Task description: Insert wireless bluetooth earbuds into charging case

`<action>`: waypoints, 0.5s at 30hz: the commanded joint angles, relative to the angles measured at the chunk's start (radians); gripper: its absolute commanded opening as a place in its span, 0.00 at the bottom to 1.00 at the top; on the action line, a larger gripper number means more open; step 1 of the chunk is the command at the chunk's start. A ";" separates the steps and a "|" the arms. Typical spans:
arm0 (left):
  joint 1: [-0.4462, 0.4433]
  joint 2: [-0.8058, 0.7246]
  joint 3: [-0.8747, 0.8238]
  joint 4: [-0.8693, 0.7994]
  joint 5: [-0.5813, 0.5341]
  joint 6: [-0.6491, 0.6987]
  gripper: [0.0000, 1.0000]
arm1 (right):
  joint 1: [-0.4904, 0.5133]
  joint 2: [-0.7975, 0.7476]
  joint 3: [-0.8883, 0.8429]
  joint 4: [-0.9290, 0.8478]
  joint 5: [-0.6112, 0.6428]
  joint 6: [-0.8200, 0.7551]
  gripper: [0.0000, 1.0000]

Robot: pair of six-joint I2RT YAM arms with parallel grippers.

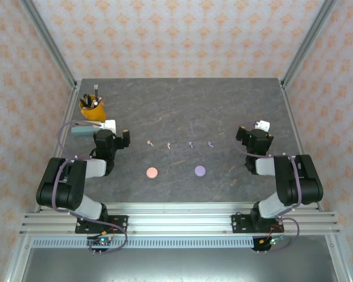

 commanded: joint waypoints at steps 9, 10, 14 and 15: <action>0.008 -0.004 0.020 0.024 0.007 -0.006 1.00 | -0.005 -0.011 0.007 0.008 -0.017 -0.010 0.99; 0.008 -0.004 0.020 0.024 0.007 -0.007 1.00 | -0.005 -0.010 0.008 0.007 -0.017 -0.011 0.99; 0.007 -0.004 0.020 0.024 0.007 -0.006 1.00 | -0.005 -0.007 0.012 0.002 -0.017 -0.009 0.99; 0.008 -0.004 0.020 0.023 0.007 -0.007 1.00 | -0.005 -0.006 0.015 -0.002 -0.018 -0.009 0.99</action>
